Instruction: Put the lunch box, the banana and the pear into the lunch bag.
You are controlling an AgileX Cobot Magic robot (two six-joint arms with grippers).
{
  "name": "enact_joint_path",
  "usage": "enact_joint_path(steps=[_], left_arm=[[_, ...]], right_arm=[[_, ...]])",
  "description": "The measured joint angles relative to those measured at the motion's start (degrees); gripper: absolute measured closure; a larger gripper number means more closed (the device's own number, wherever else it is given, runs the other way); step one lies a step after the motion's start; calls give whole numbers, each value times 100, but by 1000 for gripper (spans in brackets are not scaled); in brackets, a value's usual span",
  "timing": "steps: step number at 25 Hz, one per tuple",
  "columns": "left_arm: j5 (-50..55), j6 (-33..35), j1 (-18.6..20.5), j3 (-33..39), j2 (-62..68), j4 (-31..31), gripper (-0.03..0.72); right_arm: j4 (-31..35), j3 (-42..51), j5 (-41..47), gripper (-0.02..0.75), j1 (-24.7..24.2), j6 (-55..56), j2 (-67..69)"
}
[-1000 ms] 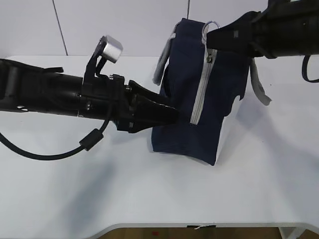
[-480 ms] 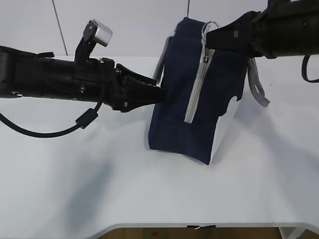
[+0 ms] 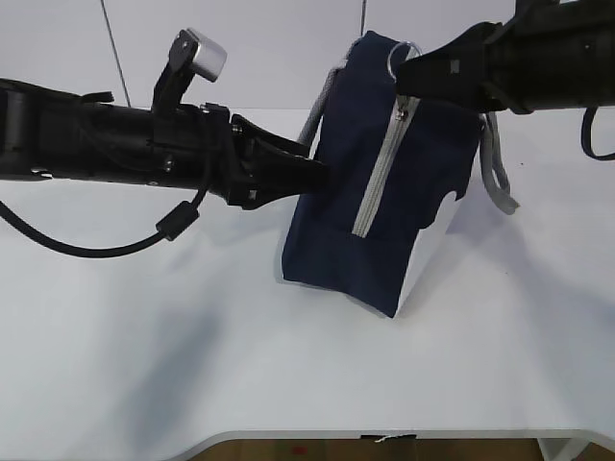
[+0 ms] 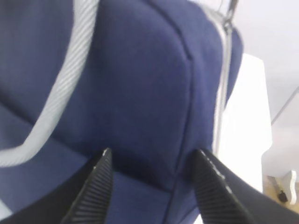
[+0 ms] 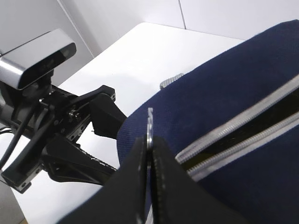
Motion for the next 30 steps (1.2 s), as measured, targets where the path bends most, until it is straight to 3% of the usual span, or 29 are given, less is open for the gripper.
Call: enact_joint_path(steps=[20, 23, 27, 30], left_arm=[[-89, -36, -172, -258, 94, 0, 265], [-89, -36, -172, -258, 147, 0, 326], [-89, -36, -172, -258, 161, 0, 463], [-54, -36, -172, -258, 161, 0, 506]], right_arm=[[-8, 0, 75, 732, 0, 13, 0], [-8, 0, 75, 732, 0, 17, 0], [-8, 0, 85, 732, 0, 26, 0], [-8, 0, 85, 732, 0, 26, 0]])
